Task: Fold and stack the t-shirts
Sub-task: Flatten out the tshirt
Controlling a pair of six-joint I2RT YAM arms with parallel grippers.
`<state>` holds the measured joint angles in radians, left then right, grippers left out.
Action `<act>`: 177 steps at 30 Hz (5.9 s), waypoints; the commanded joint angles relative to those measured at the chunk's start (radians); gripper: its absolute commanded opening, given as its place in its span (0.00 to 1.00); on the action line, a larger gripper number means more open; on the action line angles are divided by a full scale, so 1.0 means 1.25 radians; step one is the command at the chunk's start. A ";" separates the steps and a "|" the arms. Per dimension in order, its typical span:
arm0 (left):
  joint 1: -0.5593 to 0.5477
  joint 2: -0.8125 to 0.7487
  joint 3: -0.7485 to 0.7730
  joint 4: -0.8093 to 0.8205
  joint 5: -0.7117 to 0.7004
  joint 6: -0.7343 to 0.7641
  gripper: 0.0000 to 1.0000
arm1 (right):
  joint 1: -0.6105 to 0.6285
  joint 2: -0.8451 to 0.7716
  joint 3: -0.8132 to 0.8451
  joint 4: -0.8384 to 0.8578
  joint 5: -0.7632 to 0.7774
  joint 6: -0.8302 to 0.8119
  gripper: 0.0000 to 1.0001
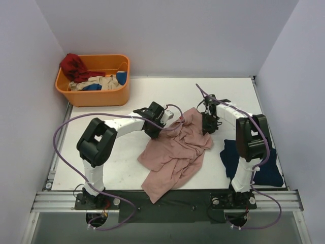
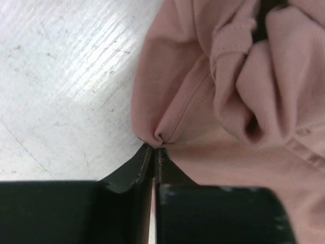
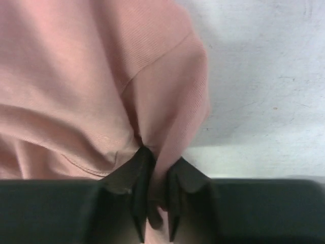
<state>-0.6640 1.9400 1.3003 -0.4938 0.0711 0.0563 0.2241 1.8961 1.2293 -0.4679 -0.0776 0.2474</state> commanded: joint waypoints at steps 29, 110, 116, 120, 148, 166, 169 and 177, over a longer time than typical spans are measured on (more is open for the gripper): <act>0.098 -0.153 0.940 -0.454 -0.076 0.422 0.00 | -0.157 -0.026 0.596 0.352 -0.099 0.046 0.00; 0.089 0.371 0.620 -0.022 -0.278 0.097 0.20 | -0.054 -0.340 -0.321 -0.021 0.018 0.207 0.62; 0.103 0.332 0.577 -0.012 -0.278 0.080 0.00 | -0.023 -0.312 -0.324 -0.005 0.017 0.235 0.58; 0.122 0.242 0.518 -0.004 -0.262 0.085 0.00 | -0.005 -0.342 -0.331 -0.022 0.046 0.249 0.59; 0.199 -0.180 0.718 -0.523 -0.209 0.153 0.00 | -0.176 -0.670 0.202 -0.316 0.052 0.140 0.00; 0.192 -0.034 1.121 -0.222 -0.350 0.243 0.00 | -0.223 -0.329 0.855 -0.102 0.078 0.070 0.00; 0.194 0.010 1.166 -0.111 -0.372 0.276 0.00 | -0.255 -0.198 1.005 -0.043 0.017 0.120 0.00; 0.201 0.015 1.190 0.005 -0.364 0.331 0.00 | -0.334 -0.199 1.027 0.140 -0.024 0.191 0.00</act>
<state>-0.4248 2.0331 2.7075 -0.6819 -0.3668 0.4252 -0.1444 1.7462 2.4496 -0.5041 -0.0788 0.4416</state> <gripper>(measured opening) 0.022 0.010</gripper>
